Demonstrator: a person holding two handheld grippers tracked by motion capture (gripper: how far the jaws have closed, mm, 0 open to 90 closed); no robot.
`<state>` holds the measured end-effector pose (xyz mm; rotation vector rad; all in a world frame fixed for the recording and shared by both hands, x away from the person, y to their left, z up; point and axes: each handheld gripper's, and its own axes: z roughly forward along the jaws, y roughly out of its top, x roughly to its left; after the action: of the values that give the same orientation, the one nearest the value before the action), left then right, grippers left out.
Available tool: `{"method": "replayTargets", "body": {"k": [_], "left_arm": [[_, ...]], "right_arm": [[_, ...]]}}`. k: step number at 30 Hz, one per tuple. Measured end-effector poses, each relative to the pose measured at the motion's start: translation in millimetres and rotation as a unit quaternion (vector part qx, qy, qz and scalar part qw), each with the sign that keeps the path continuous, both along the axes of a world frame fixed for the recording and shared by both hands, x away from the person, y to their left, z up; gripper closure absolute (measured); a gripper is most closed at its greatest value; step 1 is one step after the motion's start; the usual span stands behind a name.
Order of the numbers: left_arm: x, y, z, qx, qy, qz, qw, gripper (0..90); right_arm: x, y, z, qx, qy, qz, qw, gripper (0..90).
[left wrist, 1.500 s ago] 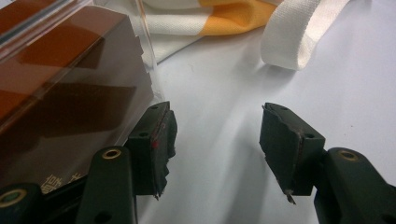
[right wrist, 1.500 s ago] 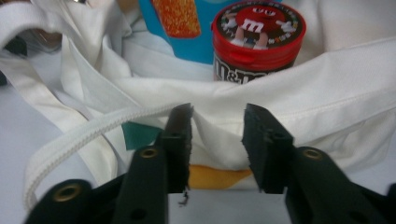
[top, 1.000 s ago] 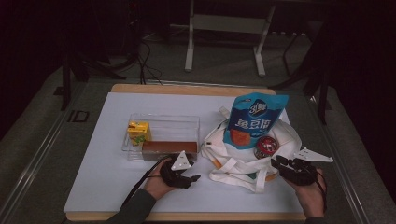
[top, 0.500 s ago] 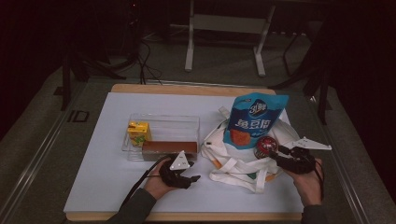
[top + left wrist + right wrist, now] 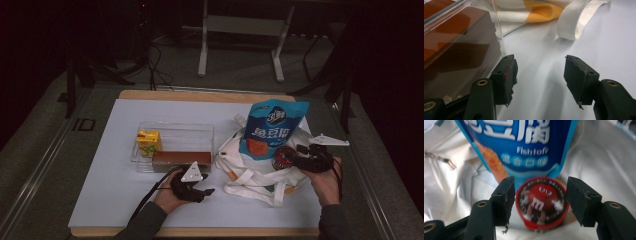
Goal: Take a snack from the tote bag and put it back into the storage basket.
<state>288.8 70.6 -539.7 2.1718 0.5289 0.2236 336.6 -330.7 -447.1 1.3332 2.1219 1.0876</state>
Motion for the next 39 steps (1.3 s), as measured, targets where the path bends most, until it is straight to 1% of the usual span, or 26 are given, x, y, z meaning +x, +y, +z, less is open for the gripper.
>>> {"method": "replayTargets", "body": {"k": [2, 5, 7, 9, 12, 14, 15, 17, 18, 21, 26, 30, 34, 36, 39], "left_arm": [[0.0, 0.0, 0.0, 0.0, 0.0, -0.002, 1.0, 42.6], [-0.2, -0.1, 0.1, 0.001, 0.0, -0.003, 1.0, 42.8], [-0.1, -0.1, 0.0, 0.001, 0.0, -0.003, 1.0, 42.8], [-0.2, -0.2, 0.0, 0.001, 0.001, -0.004, 1.0, 42.8], [-0.2, -0.3, 0.0, 0.001, 0.0, -0.003, 1.0, 42.8], [-0.3, -0.4, 0.0, 0.002, 0.0, -0.003, 1.0, 42.8], [-0.3, -0.5, 0.0, 0.002, 0.0, -0.003, 1.0, 42.8], [-0.4, -0.6, 0.0, 0.002, 0.0, -0.003, 1.0, 42.8], [-0.5, -0.7, 0.0, 0.003, -0.001, -0.003, 1.0, 42.9], [-0.5, -0.8, 0.0, 0.004, 0.0, -0.002, 1.0, 43.1], [-0.4, -0.9, 0.0, 0.004, 0.0, -0.003, 1.0, 43.1], [-0.4, -1.0, -0.1, 0.005, 0.0, -0.002, 1.0, 43.1], [-0.3, -1.1, -0.2, 0.005, 0.001, -0.003, 1.0, 43.1], [0.0, -1.1, -0.2, 0.005, 0.002, -0.002, 1.0, 43.1], [0.0, -1.1, -0.2, 0.005, 0.002, -0.002, 1.0, 43.0]], "right_arm": [[4.4, 0.5, 3.4, 0.003, -0.003, -0.003, 1.0, 39.5], [10.4, 0.0, 8.4, 0.015, -0.012, -0.008, 0.9998, 39.5], [14.8, 0.3, 10.6, 0.021, -0.013, -0.007, 0.9997, 39.4], [19.3, 1.2, 12.2, 0.018, -0.015, -0.01, 0.9997, 38.2], [24.7, 2.3, 14.4, 0.022, -0.018, -0.008, 0.9996, 38.2], [26.9, 3.1, 16.8, 0.046, -0.019, 0.004, 0.9988, 38.2], [27.2, 3.9, 17.9, 0.047, -0.02, 0.005, 0.9987, 38.2], [29.9, 4.9, 20.0, 0.041, -0.022, 0.004, 0.9989, 38.0], [31.6, 4.8, 20.7, 0.041, -0.021, 0.003, 0.9989, 38.0], [35.6, 3.7, 22.4, 0.064, -0.023, 0.005, 0.9977, 38.1], [42.7, 8.6, 23.2, 0.061, -0.023, 0.013, 0.9978, 38.3], [47.5, 8.7, 22.6, 0.073, -0.02, 0.014, 0.997, 39.7], [50.3, 8.3, 22.6, 0.082, -0.019, 0.024, 0.9962, 40.8], [50.7, 8.3, 22.5, 0.083, -0.021, 0.029, 0.9959, 41.2], [51.1, 7.6, 21.0, 0.092, -0.024, 0.033, 0.9949, 42.2]]}}
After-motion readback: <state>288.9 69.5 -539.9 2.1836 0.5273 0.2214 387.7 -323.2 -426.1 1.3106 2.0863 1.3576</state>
